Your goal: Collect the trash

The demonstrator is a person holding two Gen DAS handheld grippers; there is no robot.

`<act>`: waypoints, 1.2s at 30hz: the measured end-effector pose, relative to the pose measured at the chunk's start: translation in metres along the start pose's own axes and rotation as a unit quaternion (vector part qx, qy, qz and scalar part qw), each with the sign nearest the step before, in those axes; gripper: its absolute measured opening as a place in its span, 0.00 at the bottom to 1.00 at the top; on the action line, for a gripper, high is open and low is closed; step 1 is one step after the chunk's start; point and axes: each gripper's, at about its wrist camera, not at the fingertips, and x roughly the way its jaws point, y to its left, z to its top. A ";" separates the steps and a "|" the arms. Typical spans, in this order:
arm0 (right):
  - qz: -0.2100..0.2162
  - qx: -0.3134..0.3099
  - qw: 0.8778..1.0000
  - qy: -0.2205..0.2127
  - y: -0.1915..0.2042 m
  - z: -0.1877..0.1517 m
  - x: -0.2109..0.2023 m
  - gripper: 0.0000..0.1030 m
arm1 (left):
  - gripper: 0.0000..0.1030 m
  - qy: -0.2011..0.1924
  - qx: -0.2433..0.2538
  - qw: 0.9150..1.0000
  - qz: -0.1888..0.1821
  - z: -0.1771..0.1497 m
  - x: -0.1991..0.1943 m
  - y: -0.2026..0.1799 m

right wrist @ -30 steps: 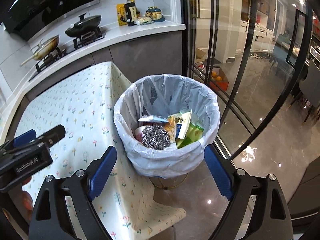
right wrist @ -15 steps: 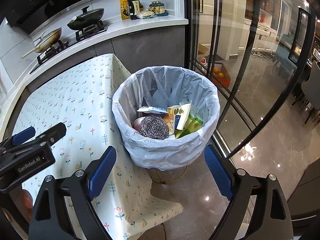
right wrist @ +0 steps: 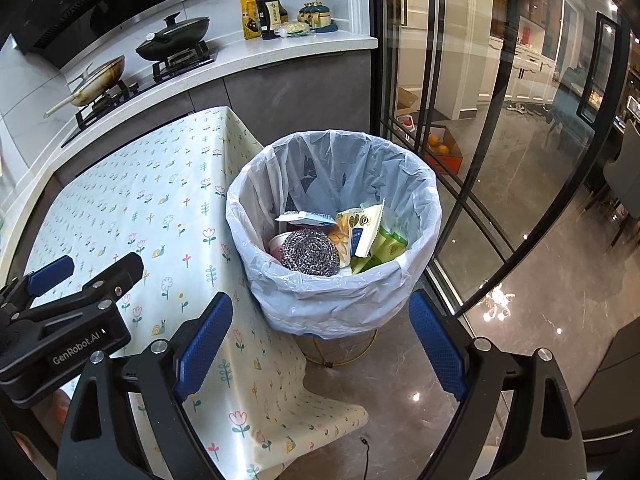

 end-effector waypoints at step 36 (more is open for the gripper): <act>-0.003 0.005 1.000 0.009 0.003 -0.004 0.013 0.83 | 0.90 0.020 -0.006 1.000 0.000 -0.005 0.018 0.002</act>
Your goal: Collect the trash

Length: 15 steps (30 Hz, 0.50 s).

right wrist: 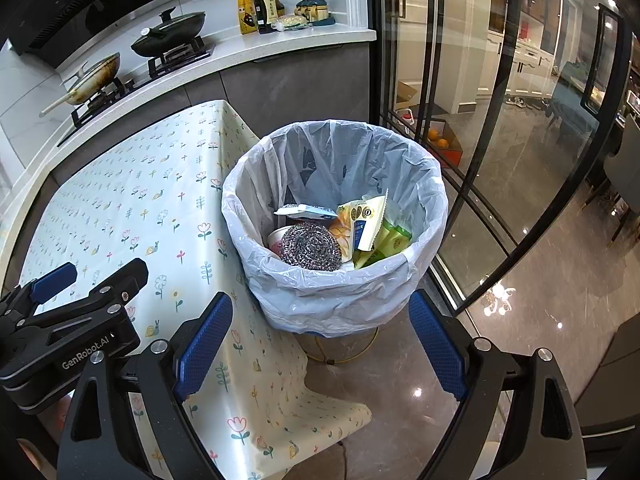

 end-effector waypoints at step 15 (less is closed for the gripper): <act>0.000 0.002 1.000 0.000 -0.001 -0.001 0.000 0.83 | 0.90 0.004 0.002 1.000 0.000 -0.001 0.003 -0.001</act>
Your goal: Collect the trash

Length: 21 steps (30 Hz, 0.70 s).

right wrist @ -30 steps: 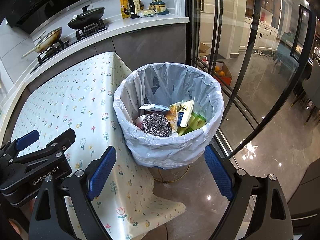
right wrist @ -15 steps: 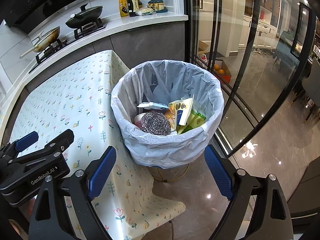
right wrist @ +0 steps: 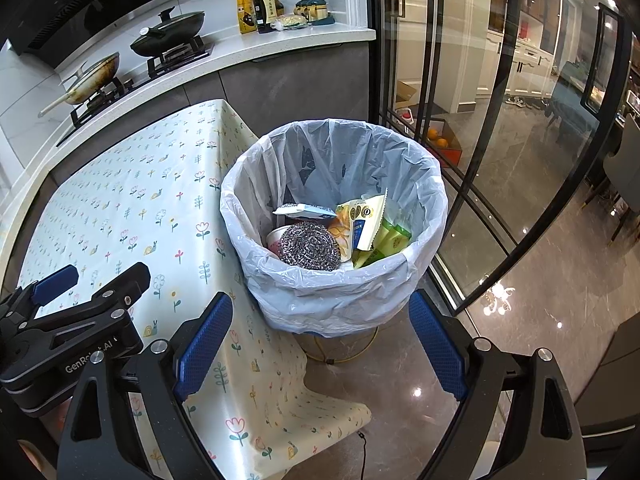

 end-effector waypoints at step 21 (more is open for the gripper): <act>0.001 -0.003 1.000 -0.001 0.003 0.000 0.000 0.83 | 0.90 -0.003 0.000 1.000 0.003 -0.004 -0.004 0.004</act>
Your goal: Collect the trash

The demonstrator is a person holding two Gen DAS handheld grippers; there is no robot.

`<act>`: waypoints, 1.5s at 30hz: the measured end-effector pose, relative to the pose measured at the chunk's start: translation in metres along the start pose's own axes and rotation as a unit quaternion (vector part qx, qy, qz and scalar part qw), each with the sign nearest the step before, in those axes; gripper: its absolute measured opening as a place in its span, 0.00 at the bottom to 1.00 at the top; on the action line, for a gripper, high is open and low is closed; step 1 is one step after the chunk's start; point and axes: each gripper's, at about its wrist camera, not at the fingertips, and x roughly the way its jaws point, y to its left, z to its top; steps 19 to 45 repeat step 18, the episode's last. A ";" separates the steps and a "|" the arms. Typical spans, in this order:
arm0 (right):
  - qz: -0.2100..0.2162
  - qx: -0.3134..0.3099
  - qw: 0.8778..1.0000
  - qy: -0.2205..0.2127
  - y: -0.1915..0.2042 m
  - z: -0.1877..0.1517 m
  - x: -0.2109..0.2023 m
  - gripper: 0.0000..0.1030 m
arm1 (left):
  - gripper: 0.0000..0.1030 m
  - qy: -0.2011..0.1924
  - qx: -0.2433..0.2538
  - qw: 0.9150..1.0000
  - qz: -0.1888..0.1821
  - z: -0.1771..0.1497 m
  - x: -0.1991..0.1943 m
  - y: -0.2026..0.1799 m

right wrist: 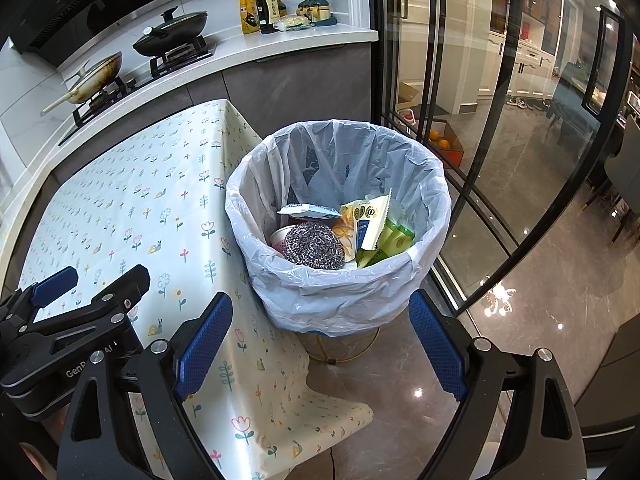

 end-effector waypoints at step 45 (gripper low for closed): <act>0.000 -0.003 1.000 0.000 0.004 0.000 -0.003 0.83 | 0.90 -0.002 -0.003 1.000 0.004 -0.001 -0.005 0.004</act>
